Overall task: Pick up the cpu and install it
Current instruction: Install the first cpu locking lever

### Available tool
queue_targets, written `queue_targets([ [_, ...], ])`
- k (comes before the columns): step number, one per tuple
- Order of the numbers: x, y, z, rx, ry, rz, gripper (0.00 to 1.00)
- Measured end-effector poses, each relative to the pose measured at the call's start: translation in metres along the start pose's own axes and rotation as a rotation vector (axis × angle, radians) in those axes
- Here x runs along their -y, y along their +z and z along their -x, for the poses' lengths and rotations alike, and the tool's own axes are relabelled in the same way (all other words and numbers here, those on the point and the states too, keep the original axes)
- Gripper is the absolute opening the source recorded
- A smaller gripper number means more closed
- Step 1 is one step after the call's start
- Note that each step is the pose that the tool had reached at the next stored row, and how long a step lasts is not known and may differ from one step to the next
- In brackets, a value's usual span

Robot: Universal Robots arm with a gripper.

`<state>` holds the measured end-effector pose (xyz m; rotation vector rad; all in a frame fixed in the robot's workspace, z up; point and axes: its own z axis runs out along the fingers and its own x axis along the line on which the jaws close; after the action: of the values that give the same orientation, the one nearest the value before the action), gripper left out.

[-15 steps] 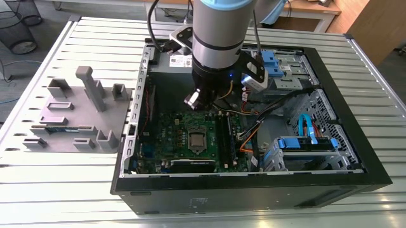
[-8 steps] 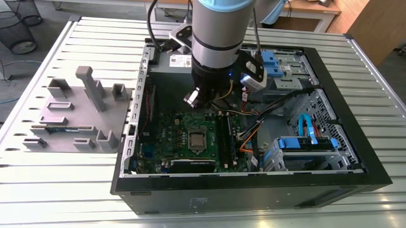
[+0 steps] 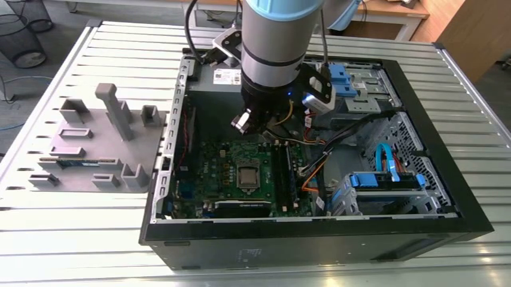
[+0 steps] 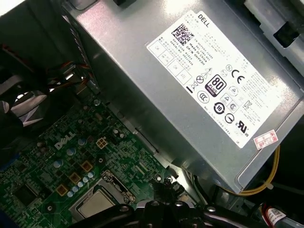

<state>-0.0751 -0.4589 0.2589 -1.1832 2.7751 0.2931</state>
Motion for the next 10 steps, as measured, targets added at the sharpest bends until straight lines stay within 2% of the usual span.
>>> queue_targets([
  [10, 0.0003, 0.0021, -0.0004, -0.0005, 0.0, -0.0002, 0.11],
])
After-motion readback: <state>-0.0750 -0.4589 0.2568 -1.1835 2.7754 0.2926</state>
